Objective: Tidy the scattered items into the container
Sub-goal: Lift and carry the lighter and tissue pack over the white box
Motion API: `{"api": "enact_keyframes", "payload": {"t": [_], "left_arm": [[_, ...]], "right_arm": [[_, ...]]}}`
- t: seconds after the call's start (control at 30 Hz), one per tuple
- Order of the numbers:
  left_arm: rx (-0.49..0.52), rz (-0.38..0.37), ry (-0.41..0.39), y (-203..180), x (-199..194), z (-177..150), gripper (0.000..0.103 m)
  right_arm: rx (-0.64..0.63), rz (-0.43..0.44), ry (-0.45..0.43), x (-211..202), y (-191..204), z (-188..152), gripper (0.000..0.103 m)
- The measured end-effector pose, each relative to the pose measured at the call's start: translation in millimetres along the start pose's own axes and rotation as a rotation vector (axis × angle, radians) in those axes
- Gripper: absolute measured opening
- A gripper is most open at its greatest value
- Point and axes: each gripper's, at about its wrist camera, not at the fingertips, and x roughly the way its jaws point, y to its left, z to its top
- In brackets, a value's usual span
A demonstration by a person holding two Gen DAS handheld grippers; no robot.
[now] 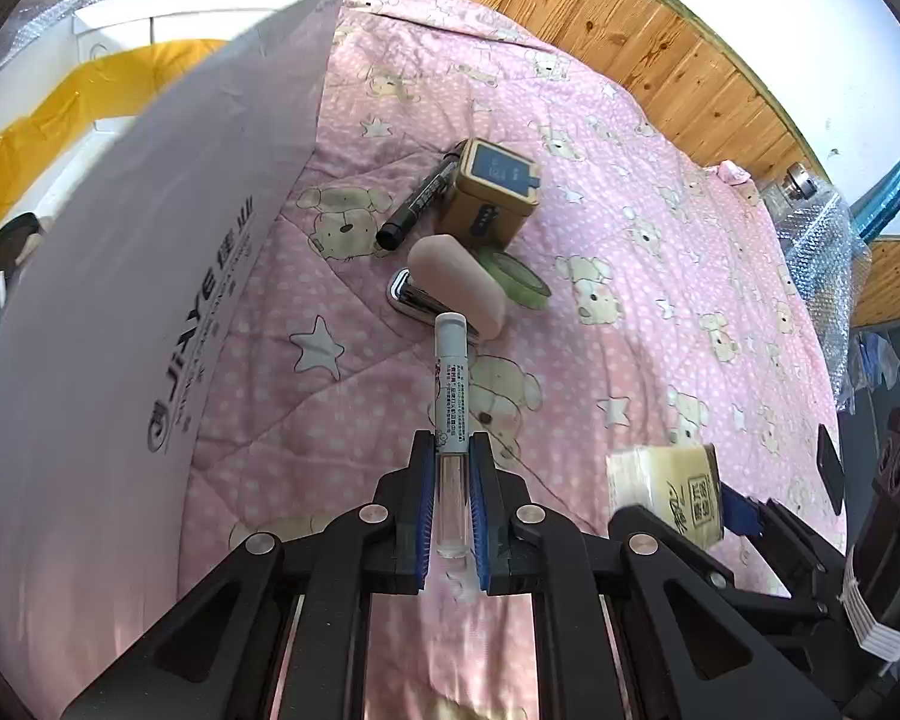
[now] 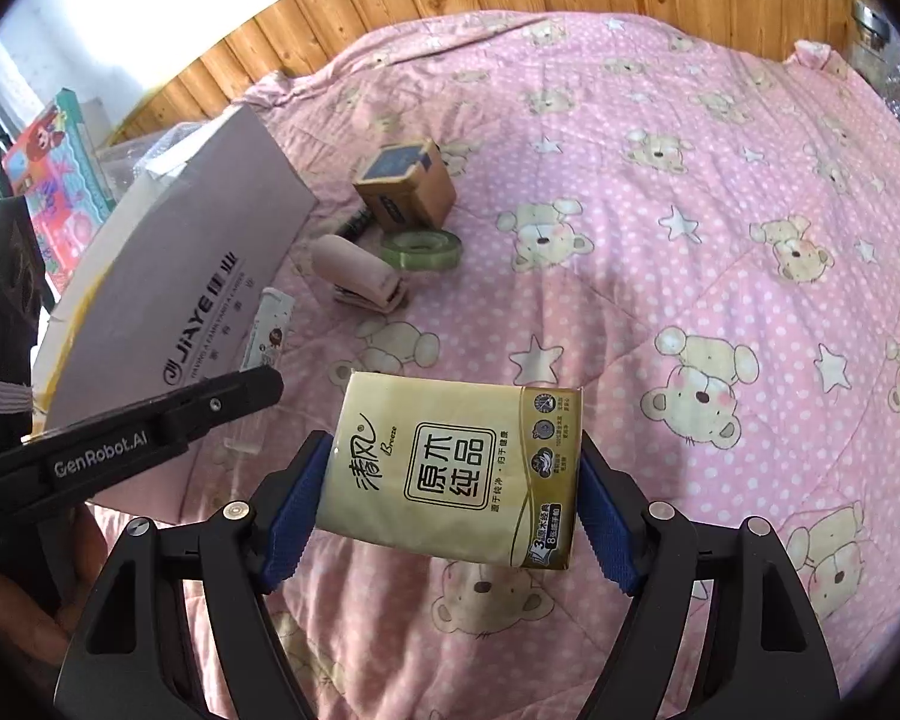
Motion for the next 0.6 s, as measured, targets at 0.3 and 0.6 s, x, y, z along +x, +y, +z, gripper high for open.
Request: {"api": "enact_keyframes", "payload": {"t": [0.3, 0.6], "left_arm": [[0.028, 0.024, -0.05, -15.8, -32.1, -3.4, 0.011], [0.053, 0.01, -0.099, -26.3, -63.2, -12.1, 0.011]], "right_arm": [[-0.033, 0.024, -0.048, -24.8, 12.1, -4.7, 0.079], [-0.041, 0.032, -0.097, -49.8, 19.3, -10.5, 0.079]]}}
